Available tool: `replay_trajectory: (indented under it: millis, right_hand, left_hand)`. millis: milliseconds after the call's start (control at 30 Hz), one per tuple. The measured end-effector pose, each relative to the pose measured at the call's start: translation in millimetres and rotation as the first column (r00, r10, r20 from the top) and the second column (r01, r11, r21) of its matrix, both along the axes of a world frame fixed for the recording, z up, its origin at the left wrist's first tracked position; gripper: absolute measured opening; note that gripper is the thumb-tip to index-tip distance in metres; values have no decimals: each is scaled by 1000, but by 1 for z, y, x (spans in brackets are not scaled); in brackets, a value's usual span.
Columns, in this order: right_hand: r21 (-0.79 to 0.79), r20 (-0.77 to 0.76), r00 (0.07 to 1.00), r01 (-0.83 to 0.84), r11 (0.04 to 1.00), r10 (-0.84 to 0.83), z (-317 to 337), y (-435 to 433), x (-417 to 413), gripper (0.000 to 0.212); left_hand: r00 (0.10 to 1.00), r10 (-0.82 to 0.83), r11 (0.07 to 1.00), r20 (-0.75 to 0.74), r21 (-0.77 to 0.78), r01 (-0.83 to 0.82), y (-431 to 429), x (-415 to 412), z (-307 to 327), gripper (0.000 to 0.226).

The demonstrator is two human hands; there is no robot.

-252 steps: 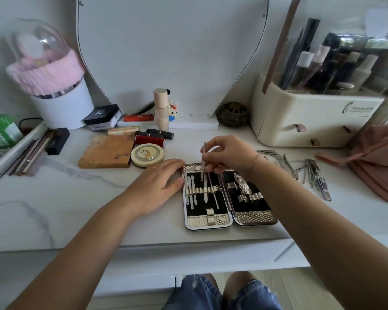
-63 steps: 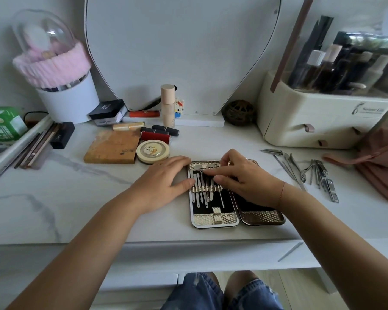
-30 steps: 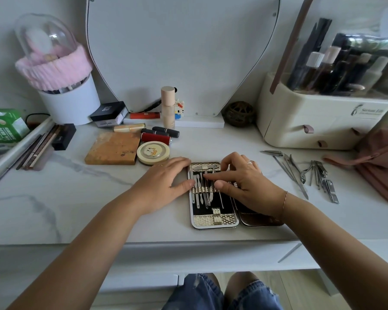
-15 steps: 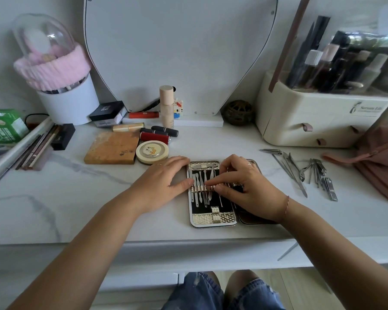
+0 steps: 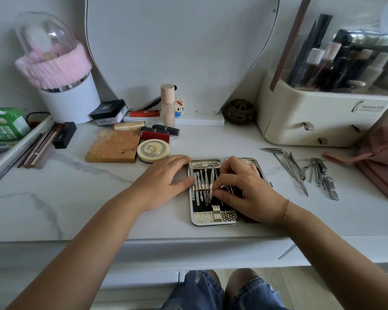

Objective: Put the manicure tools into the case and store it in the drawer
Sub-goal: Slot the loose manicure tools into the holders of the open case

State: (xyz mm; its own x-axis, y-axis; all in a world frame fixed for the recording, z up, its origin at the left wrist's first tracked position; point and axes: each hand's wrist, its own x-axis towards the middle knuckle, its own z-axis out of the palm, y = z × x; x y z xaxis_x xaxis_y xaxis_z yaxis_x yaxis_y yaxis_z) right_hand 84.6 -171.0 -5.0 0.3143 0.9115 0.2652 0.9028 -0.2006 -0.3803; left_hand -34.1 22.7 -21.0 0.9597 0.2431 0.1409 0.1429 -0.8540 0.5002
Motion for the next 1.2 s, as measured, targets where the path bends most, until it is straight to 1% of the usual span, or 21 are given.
replay_trajectory:
  millis: [67, 200, 400, 567, 900, 967, 1067, 1200]
  right_hand:
    - [7, -14, 1000, -6, 1000, 6, 0, -2, 1, 26]
    - [-13, -55, 998, -37, 999, 37, 2, -2, 3, 24]
    - [-68, 30, 999, -38, 997, 40, -2, 2, 1, 30]
    - [-76, -1, 1000, -24, 997, 24, -2, 5, 1, 35]
    - [-73, 5, 999, -46, 996, 47, -4, 5, 1, 33]
    - [-52, -22, 999, -44, 998, 43, -4, 4, 2, 33]
    - [37, -119, 993, -14, 999, 18, -4, 4, 5, 29]
    - [42, -98, 995, 13, 999, -9, -7, 5, 5, 32]
  left_hand:
    - [1000, -1, 1000, 0, 0, 1, 0, 0, 0, 68]
    - [1000, 0, 1000, 9, 3, 0, 0, 0, -1, 61]
    - [1000, -4, 1000, 5, -2, 4, 0, -1, 0, 62]
    - [1000, -6, 1000, 9, 1, 6, 0, -1, 1, 61]
    - [1000, 0, 1000, 2, 3, 0, -1, -1, 0, 63]
    - [1000, -1, 1000, -2, -5, 1, 0, -1, 0, 66]
    - [1000, -6, 1000, 2, -9, 6, 0, -1, 0, 70]
    - [1000, -1, 1000, 5, -10, 1, 0, -1, 0, 68]
